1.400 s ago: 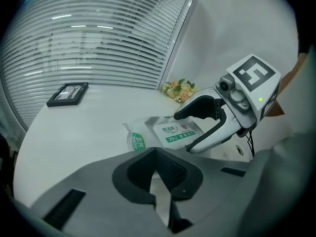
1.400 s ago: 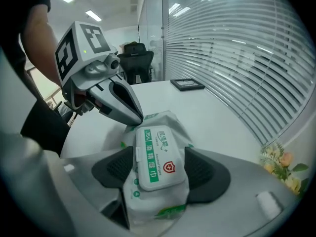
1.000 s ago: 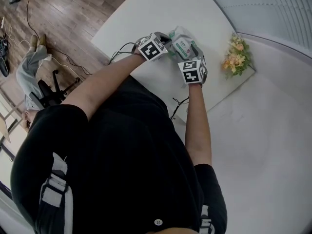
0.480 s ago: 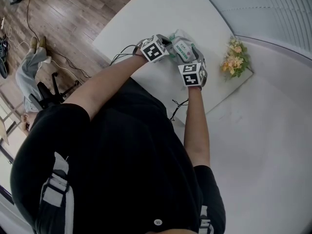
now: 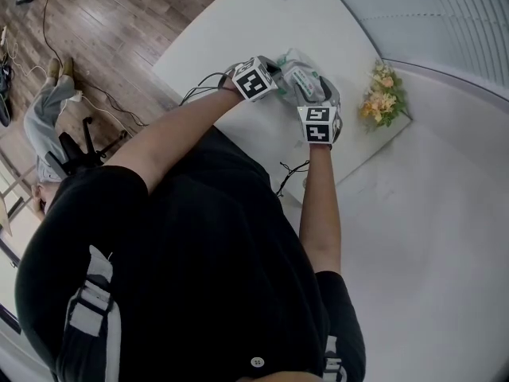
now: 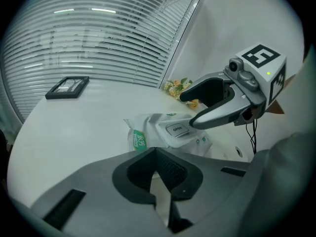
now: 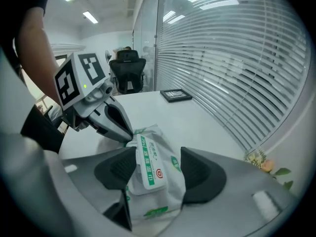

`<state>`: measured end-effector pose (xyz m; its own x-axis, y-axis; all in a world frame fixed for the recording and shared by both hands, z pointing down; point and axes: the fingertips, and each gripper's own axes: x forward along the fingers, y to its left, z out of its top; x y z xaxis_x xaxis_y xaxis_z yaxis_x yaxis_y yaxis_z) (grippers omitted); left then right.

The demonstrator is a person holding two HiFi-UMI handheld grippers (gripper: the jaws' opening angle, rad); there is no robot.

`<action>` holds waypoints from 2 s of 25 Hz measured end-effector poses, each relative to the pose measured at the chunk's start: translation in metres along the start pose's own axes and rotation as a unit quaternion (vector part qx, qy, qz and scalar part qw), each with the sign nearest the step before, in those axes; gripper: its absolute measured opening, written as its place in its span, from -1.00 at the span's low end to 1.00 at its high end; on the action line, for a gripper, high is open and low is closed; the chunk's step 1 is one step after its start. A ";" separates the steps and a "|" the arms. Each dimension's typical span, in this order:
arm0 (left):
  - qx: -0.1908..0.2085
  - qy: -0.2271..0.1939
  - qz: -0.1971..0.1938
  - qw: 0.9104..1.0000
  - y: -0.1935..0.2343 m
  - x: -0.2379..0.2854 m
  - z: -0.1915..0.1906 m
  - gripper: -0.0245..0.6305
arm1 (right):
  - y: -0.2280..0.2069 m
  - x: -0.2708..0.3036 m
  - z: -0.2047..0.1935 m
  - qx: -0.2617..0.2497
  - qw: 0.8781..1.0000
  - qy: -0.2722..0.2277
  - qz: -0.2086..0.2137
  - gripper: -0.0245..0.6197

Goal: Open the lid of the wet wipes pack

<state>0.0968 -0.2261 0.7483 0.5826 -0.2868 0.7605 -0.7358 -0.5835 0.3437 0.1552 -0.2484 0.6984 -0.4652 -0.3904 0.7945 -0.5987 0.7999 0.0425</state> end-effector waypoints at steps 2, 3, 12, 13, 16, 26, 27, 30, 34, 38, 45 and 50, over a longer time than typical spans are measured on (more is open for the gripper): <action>0.000 0.000 0.000 1.000 0.000 -0.001 -0.001 -0.91 | -0.008 -0.004 0.004 0.009 1.000 -0.005 -0.010 -0.01; 0.000 0.000 0.000 1.000 0.000 -0.001 -0.001 -0.91 | -0.013 -0.004 0.006 0.012 1.000 -0.007 -0.016 -0.01; 0.002 -0.001 -0.008 1.000 -0.001 -0.003 0.000 -0.91 | -0.051 0.011 -0.001 0.023 0.998 0.006 -0.060 -0.09; 0.002 0.000 -0.008 1.000 -0.001 -0.003 0.000 -0.91 | -0.055 0.014 -0.004 0.022 0.998 0.010 -0.061 -0.09; 0.007 0.002 -0.008 1.000 0.001 -0.003 0.000 -0.91 | -0.062 0.022 -0.010 0.021 0.998 0.019 -0.059 -0.09; -0.005 -0.006 -0.007 1.000 0.001 -0.023 0.009 -0.91 | -0.066 0.023 -0.019 0.041 0.998 0.011 -0.050 -0.11; -0.007 -0.015 -0.007 1.000 0.002 -0.031 0.011 -0.91 | -0.065 0.020 -0.020 0.045 0.998 0.006 -0.050 -0.11; 0.005 -0.043 -0.014 0.999 -0.001 -0.060 0.019 -0.91 | -0.065 0.001 -0.011 0.054 0.997 -0.013 -0.058 -0.11; 0.021 -0.098 -0.014 0.995 -0.003 -0.106 0.039 -0.91 | -0.060 -0.034 0.003 0.075 0.993 -0.057 -0.069 -0.13; 0.041 -0.157 -0.014 0.987 -0.013 -0.149 0.067 -0.91 | -0.049 -0.075 0.030 0.094 0.986 -0.124 -0.064 -0.20; 0.097 -0.244 -0.035 0.964 -0.057 -0.205 0.121 -0.91 | -0.018 -0.155 0.084 0.088 0.965 -0.237 -0.065 -0.45; 0.159 -0.292 -0.057 0.942 -0.097 -0.232 0.159 -0.91 | -0.002 -0.209 0.119 0.095 0.943 -0.310 -0.068 -0.69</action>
<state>0.0878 -0.2234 0.4508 0.8101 -0.5229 0.2650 -0.5706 -0.8071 0.1518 0.1762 -0.2232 0.4603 -0.6318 -0.7231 0.2792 -0.7596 0.6493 -0.0374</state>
